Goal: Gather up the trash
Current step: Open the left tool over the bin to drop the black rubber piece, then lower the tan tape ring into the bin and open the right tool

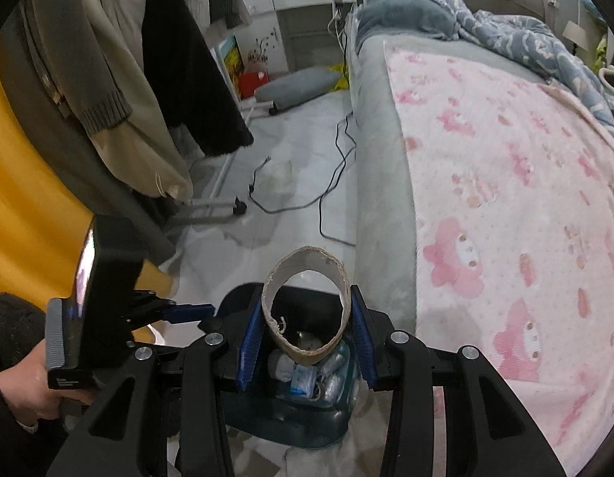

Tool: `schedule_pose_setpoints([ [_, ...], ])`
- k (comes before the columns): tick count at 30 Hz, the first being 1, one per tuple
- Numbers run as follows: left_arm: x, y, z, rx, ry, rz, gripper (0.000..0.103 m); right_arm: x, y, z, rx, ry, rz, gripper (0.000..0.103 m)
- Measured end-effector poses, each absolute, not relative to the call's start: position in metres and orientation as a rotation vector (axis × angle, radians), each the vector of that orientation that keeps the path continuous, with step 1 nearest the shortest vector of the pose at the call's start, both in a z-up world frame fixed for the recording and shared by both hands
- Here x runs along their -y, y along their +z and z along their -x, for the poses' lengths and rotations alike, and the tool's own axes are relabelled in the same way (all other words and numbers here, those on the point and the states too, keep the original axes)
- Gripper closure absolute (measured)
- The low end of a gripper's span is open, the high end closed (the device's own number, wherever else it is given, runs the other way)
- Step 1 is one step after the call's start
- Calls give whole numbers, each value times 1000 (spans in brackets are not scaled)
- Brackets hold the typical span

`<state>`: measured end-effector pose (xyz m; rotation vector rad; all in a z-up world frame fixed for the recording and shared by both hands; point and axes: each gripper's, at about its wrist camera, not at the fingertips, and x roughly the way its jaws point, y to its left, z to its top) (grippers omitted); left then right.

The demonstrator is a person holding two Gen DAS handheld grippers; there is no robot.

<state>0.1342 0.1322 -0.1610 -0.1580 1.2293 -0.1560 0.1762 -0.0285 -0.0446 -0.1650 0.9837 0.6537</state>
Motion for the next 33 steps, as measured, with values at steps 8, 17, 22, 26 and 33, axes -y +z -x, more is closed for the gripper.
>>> schedule_pose_setpoints([
  [8,-146,-156,-120,-1209,-164,167,21,11,-68,-179,-1053,652,204,61],
  [17,-167,-133,-106,-1119,-111,161,14,-9,-104,-180,-1161,643,261,61],
  [22,-174,-107,-93,-1011,-59,174,10,-13,-118,-173,-1200,646,273,61],
  [26,-176,-76,-80,-905,-2,182,9,-12,-130,-169,-1239,642,279,61],
  [33,-166,-29,-50,-755,78,154,6,-4,-122,-157,-1198,633,305,31],
])
